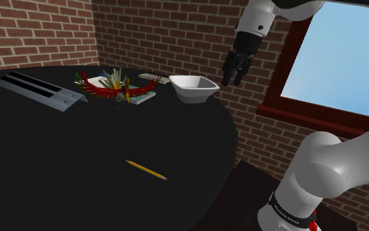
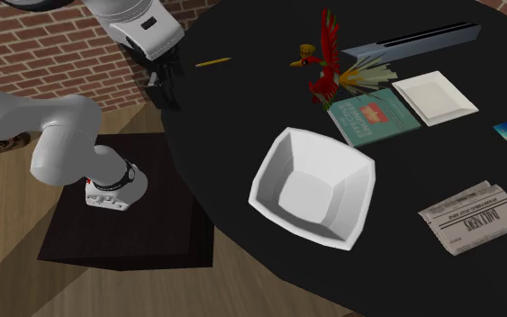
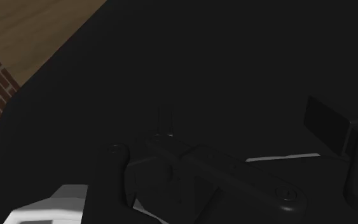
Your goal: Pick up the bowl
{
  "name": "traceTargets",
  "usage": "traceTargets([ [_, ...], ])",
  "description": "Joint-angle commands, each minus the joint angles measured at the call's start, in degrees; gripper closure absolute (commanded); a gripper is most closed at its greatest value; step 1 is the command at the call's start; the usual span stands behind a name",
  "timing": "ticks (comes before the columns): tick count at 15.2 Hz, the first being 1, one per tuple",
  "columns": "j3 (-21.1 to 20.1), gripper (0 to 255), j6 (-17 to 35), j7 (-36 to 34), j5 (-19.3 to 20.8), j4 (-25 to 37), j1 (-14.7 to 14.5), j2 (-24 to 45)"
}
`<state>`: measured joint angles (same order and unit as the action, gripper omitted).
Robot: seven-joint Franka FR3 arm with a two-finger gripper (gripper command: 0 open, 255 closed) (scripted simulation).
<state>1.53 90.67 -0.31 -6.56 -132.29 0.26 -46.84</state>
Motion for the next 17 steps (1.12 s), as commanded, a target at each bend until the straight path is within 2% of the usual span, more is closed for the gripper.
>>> traceTargets([
  [1, 0.00, 0, 0.00, 0.00, 0.00, 0.00, 0.00, 0.00],
  [9, 8.90, 0, 4.34, 4.04, -2.40, 8.96, 2.01, 15.28],
  [17, 17.89, 0, 4.86, 9.31, -9.07, 21.13, 3.19, 31.96],
])
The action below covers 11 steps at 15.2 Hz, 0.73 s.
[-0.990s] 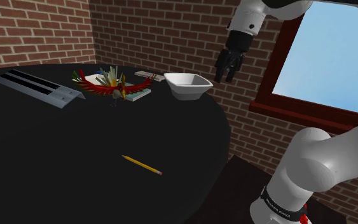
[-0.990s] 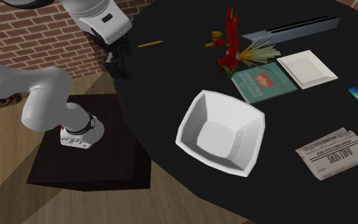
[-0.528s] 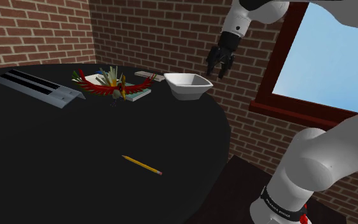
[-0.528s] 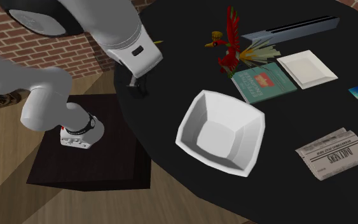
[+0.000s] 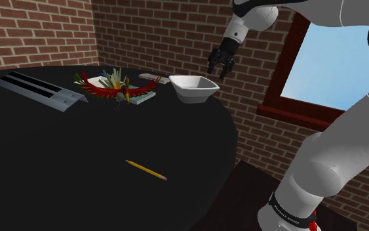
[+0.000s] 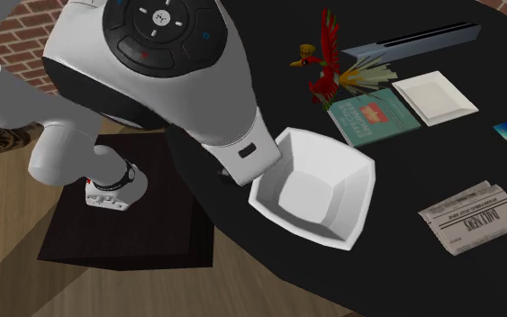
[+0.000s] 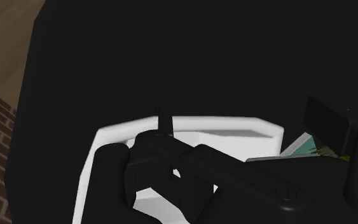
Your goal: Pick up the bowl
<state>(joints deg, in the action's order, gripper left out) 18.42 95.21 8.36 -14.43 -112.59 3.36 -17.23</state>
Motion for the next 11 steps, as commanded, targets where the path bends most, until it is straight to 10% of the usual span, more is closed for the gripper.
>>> traceTargets([
  [1, 2.10, 0, 0.05, 1.39, -2.39, 3.20, 0.31, 4.59],
  [11, 9.83, 0, -7.20, 7.89, -18.04, 24.47, 7.15, 29.42],
])
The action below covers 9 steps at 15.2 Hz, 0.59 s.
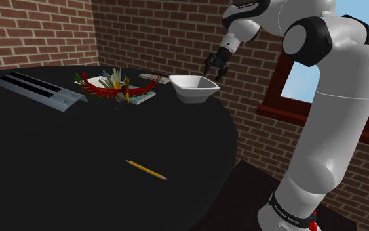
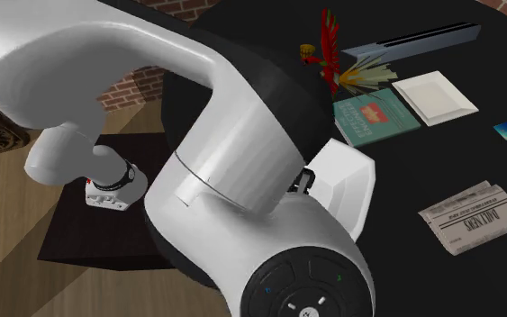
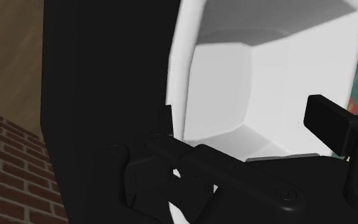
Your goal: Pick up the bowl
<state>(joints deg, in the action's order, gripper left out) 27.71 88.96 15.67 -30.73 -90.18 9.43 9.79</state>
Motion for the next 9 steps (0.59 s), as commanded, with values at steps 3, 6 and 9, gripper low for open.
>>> traceTargets([
  [3, 0.74, 0, -2.10, 1.28, -4.57, 5.59, 3.31, 6.81],
  [6, 0.65, 0, -0.10, 2.25, -4.57, 3.34, 3.02, 6.79],
  [9, 0.58, 0, 1.83, 3.23, -4.67, 1.26, 2.77, 6.90],
])
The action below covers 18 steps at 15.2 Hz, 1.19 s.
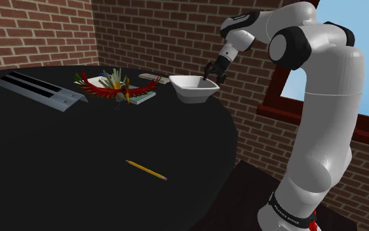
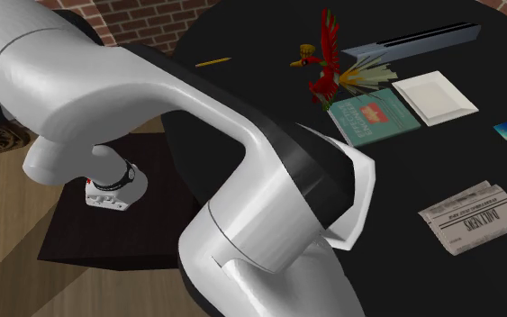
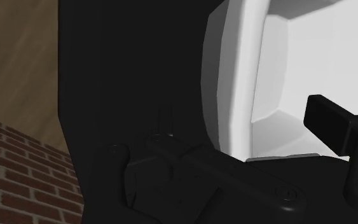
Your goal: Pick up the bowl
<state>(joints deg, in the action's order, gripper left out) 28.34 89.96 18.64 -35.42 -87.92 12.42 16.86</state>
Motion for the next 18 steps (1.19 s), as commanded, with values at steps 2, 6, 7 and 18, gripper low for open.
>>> traceTargets([
  [2, -0.07, 0, 1.20, 0.44, 0.00, -1.39, -0.27, -0.15],
  [6, -0.10, 255, 1.29, 0.45, -0.05, -1.37, -0.29, -0.05],
  [7, -0.10, 255, 1.29, 0.44, -0.05, -1.38, -0.29, -0.06],
  [18, 0.07, 255, -2.70, -1.51, 0.14, 2.88, 0.27, -0.28],
])
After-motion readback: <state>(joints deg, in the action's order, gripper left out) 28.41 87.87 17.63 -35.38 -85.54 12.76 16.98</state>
